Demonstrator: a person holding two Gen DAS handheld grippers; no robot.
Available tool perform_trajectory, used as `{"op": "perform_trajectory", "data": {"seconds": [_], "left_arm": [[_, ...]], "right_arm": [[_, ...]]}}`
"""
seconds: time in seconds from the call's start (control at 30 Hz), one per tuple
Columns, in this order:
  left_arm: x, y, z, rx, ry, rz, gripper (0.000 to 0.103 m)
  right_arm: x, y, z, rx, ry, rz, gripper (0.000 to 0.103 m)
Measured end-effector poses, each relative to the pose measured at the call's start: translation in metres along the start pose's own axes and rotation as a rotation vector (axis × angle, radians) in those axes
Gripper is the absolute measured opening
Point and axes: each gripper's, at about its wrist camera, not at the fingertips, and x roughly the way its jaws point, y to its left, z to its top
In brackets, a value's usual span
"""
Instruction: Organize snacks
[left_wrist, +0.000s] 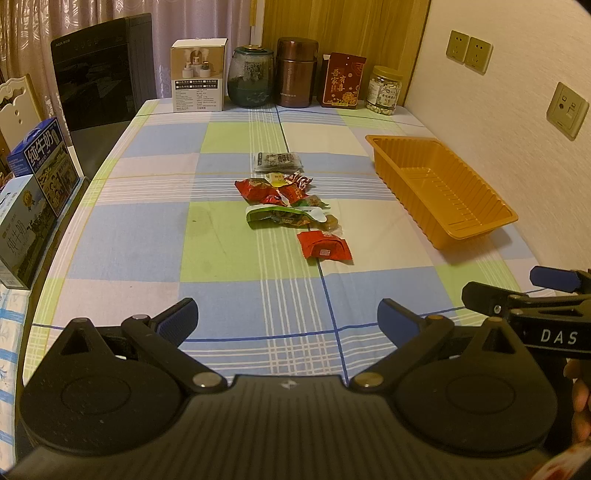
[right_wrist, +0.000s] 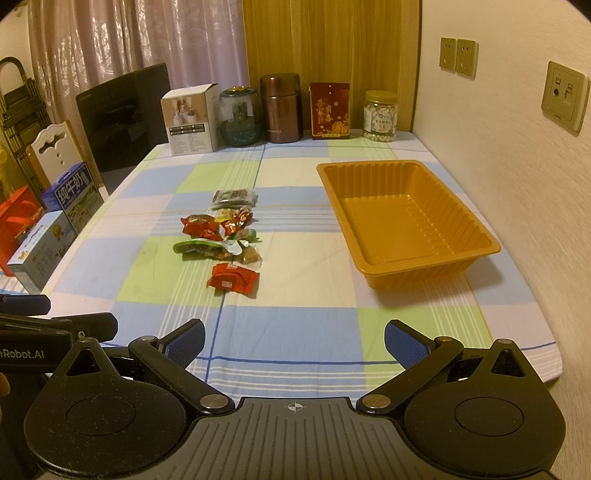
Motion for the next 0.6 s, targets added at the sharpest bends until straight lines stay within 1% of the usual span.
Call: {"op": "perform_trajectory", "data": {"seconds": [0.47, 0.6], "left_arm": [[0.0, -0.0023, -0.0007, -0.003, 0.002, -0.002, 0.103], [0.0053, 0.0019, 0.001, -0.012, 0.006, -0.007, 0.103]], "right_arm": [[0.0003, -0.0006, -0.0003, 0.003, -0.001, 0.002, 0.103], [0.0039, -0.0017, 0.0, 0.012, -0.004, 0.01, 0.103]]}}
